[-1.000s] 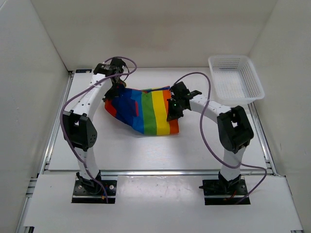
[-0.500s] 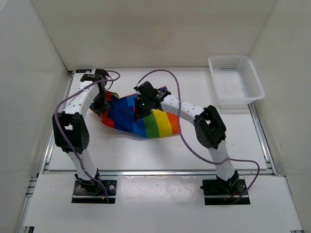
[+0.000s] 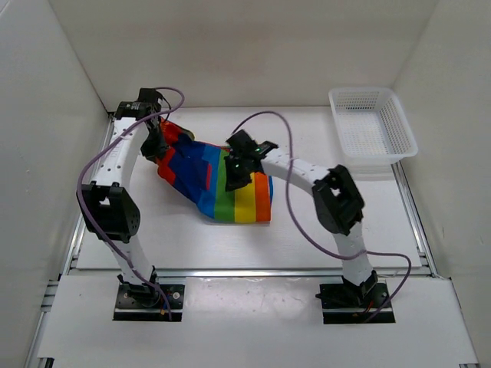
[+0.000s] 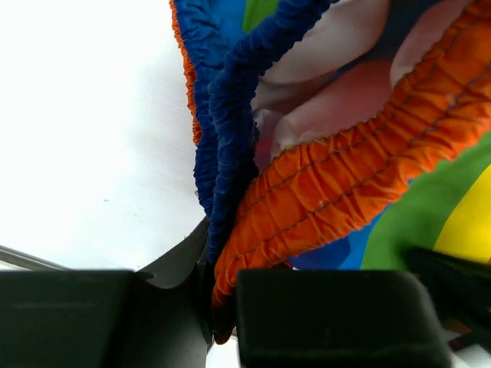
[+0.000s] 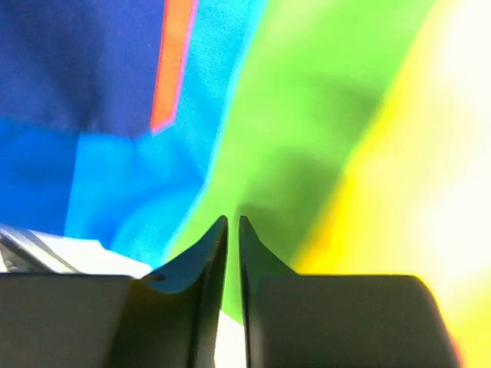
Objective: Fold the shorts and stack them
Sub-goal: Fold the shorts
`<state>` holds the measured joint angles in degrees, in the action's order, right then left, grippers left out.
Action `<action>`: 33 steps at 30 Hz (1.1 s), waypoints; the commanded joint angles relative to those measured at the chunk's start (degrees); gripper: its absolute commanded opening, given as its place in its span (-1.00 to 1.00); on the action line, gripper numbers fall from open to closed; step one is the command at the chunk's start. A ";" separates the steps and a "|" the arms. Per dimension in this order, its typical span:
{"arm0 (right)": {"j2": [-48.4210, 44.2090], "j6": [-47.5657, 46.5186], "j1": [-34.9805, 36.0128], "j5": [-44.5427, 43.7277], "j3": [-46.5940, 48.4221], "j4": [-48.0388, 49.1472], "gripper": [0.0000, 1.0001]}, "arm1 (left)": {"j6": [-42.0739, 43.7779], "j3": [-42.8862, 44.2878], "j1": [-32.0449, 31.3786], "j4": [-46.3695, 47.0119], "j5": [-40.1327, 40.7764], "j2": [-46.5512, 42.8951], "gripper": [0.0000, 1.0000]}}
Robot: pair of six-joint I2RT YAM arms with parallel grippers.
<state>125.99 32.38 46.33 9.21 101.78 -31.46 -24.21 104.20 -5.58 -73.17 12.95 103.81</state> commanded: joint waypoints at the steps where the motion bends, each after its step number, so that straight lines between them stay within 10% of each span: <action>1: -14.43 -1.70 -6.66 -6.57 -3.59 -1.14 -0.59 | 1.62 3.10 -0.92 -1.54 1.73 -3.09 -0.80; 11: -13.24 -3.63 -21.45 -0.26 -16.43 2.20 0.15 | 4.78 9.70 -9.62 -3.83 6.90 -0.72 -0.80; 17: -8.67 -3.64 -22.16 5.11 -18.10 4.91 0.21 | 4.78 12.95 -14.36 -5.49 9.63 2.53 -0.80; 20: -5.86 -3.64 -22.16 5.82 -18.10 4.92 0.01 | 4.78 16.46 -17.87 -6.72 11.12 4.90 -0.80; 25: -4.71 -3.64 -22.16 5.82 -18.63 4.92 -0.88 | 5.31 20.95 -24.72 -7.43 12.45 8.51 -0.80; 33: -4.18 -2.59 -21.63 5.20 -18.63 5.45 -1.00 | 3.30 24.55 -34.93 -7.43 9.21 15.45 -0.80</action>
<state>119.90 29.80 24.14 15.00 83.70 -26.35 -19.53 125.95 -37.85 -77.60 23.59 118.85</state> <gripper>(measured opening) 0.010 0.207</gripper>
